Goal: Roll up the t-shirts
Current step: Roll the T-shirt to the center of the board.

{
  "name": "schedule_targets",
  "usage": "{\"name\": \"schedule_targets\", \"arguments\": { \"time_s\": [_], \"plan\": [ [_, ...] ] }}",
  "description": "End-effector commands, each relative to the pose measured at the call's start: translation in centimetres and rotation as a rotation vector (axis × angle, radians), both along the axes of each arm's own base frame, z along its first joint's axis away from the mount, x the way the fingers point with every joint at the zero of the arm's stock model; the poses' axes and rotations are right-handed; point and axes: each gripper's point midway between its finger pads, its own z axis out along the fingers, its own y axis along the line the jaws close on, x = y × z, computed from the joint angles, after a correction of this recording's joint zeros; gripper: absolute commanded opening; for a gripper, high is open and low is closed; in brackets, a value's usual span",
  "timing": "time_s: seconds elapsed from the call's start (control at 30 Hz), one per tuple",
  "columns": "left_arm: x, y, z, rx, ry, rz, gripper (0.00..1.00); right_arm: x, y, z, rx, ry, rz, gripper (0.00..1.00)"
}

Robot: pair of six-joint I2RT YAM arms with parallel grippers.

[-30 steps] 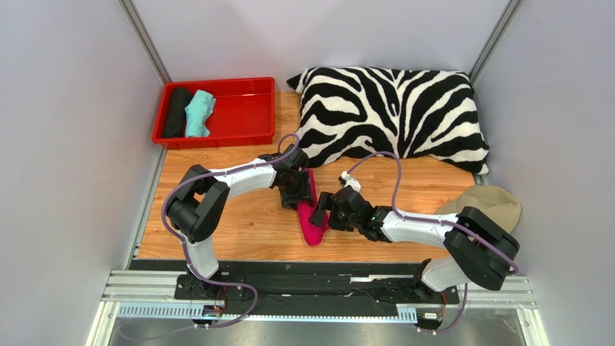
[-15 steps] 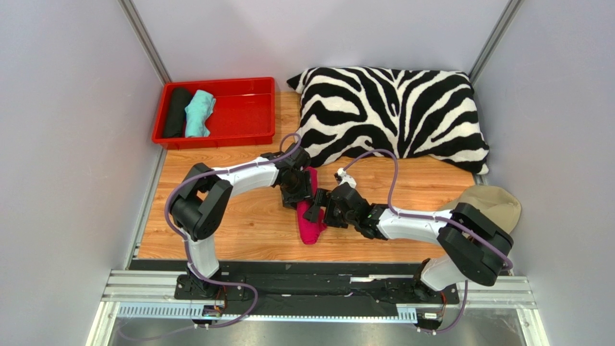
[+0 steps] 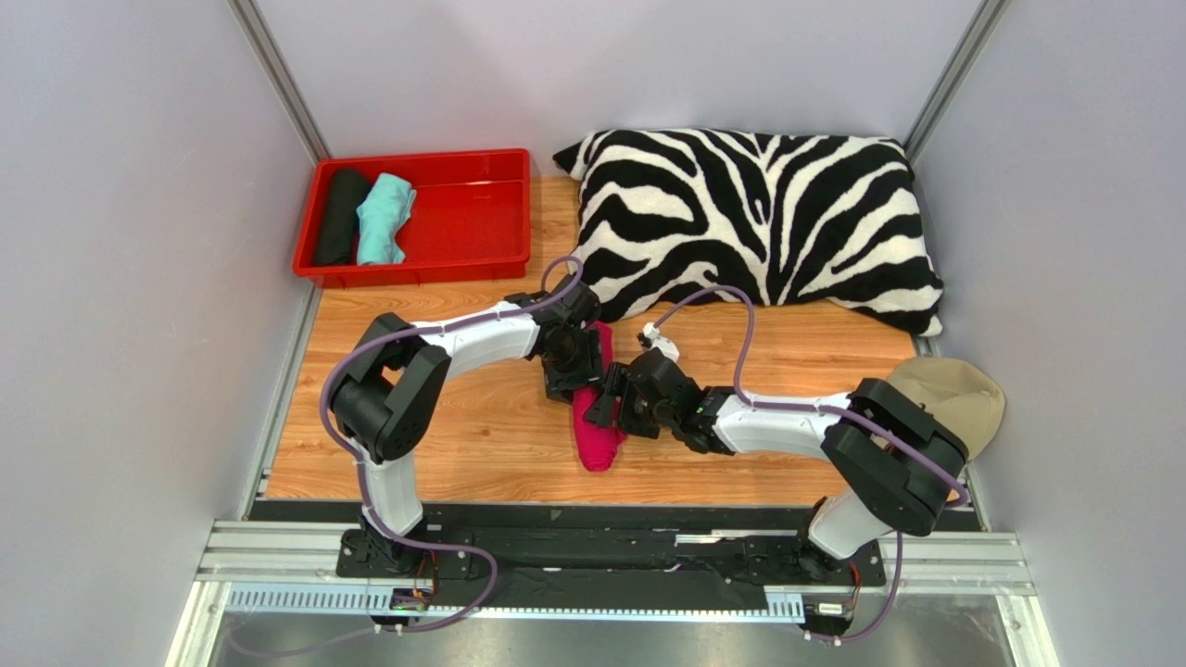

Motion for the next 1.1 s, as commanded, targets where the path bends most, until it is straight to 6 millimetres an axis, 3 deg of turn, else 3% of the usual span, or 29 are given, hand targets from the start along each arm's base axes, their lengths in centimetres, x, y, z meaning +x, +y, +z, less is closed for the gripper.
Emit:
{"name": "schedule_targets", "arguments": {
  "time_s": [0.0, 0.1, 0.2, 0.3, 0.43, 0.6, 0.8, 1.07],
  "plan": [
    [-0.6, 1.4, -1.8, 0.089, 0.011, -0.047, 0.64, -0.3, -1.8, -1.6, -0.072, 0.036, -0.050, 0.50],
    [-0.2, 0.9, -0.8, 0.052, -0.029, -0.089, 0.67, -0.9, -2.2, -2.1, -0.065, 0.063, -0.043, 0.28],
    [0.2, 0.2, 0.8, -0.018, -0.073, -0.140, 0.70, -1.3, -2.6, -2.6, -0.041, 0.092, -0.039, 0.15],
    [0.8, 0.0, 2.3, -0.082, -0.124, -0.162, 0.71, -1.9, -2.6, -2.9, -0.010, 0.126, -0.020, 0.08],
    [1.1, 0.5, 3.2, -0.172, -0.141, -0.175, 0.71, -1.9, -2.7, -3.4, 0.004, 0.149, -0.017, 0.04],
    [1.3, 0.8, 3.5, -0.177, -0.200, -0.243, 0.72, -2.0, -2.8, -3.7, -0.009, 0.159, -0.017, 0.01],
    [2.5, 1.4, 4.0, -0.185, -0.233, -0.201, 0.72, -2.0, -2.9, -3.9, -0.021, 0.172, -0.018, 0.00],
    [2.4, 1.2, 2.0, -0.181, -0.174, -0.193, 0.68, -2.0, -2.9, -3.9, -0.029, 0.172, -0.019, 0.00]
  ]
}}
